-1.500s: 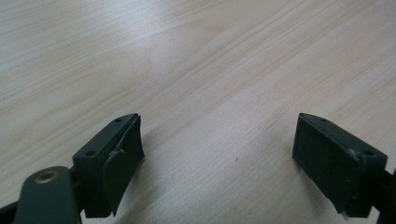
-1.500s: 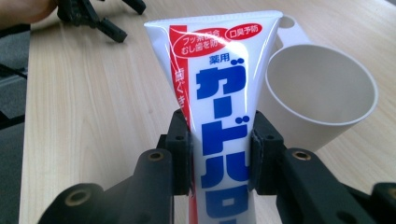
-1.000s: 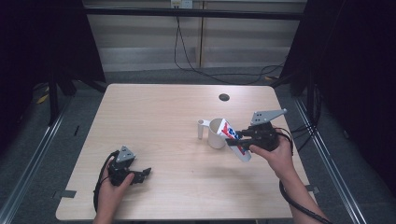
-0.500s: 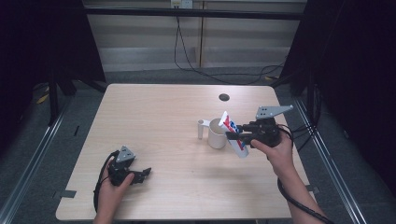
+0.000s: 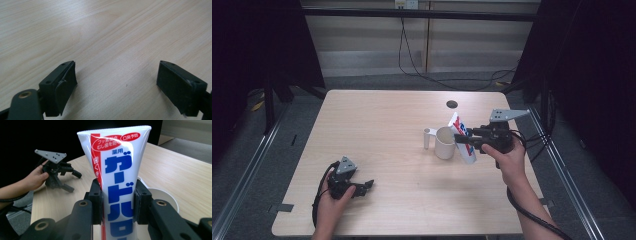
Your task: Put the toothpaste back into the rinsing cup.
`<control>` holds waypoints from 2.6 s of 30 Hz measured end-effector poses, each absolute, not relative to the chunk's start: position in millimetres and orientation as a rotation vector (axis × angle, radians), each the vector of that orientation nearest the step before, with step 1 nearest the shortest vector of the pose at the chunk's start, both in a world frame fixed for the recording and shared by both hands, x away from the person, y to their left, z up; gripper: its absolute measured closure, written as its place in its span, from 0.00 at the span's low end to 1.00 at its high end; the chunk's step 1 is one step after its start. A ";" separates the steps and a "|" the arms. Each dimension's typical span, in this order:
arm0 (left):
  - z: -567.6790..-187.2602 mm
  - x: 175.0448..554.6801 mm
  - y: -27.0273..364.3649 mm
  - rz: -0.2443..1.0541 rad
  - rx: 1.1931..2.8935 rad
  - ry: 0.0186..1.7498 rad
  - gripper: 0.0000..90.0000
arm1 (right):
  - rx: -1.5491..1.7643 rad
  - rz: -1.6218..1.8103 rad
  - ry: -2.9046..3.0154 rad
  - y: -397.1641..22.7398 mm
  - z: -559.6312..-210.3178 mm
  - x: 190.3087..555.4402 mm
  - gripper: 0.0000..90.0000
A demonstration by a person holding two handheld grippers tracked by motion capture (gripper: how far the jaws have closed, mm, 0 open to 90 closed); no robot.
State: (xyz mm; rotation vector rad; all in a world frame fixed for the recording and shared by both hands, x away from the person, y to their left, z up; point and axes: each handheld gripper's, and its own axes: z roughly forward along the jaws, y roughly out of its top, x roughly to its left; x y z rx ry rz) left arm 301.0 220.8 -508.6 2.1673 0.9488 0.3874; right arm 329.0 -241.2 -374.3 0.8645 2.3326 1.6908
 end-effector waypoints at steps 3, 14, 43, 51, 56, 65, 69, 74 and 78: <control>-508.6 301.0 220.8 0.388 2.168 0.949 0.17 | 0.867 1.708 2.313 -241.0 -372.4 330.4 0.74; -508.6 301.0 220.7 0.387 2.167 0.949 0.17 | 0.897 1.704 2.277 -239.7 -366.2 338.8 0.74; -508.7 301.0 220.7 0.388 2.166 0.948 0.17 | 0.933 1.755 2.205 -227.2 -362.2 364.7 0.74; -508.6 301.0 220.7 0.388 2.167 0.949 0.17 | 0.940 1.764 2.184 -223.9 -364.0 372.0 0.74; -508.6 301.0 220.7 0.387 2.167 0.949 0.17 | 0.944 1.761 2.163 -221.2 -366.3 376.3 0.74; -508.7 301.0 220.7 0.387 2.166 0.949 0.17 | 0.957 1.773 2.137 -218.6 -369.3 382.6 0.74; -508.7 300.9 220.7 0.388 2.165 0.949 0.17 | 0.958 1.746 2.140 -218.0 -371.2 384.4 0.74; -508.5 300.7 220.8 0.388 2.168 0.950 0.17 | 0.971 1.757 2.122 -217.2 -376.3 386.7 0.74; -508.5 300.6 220.9 0.388 2.169 0.950 0.17 | 0.968 1.749 2.121 -214.2 -377.6 389.0 0.73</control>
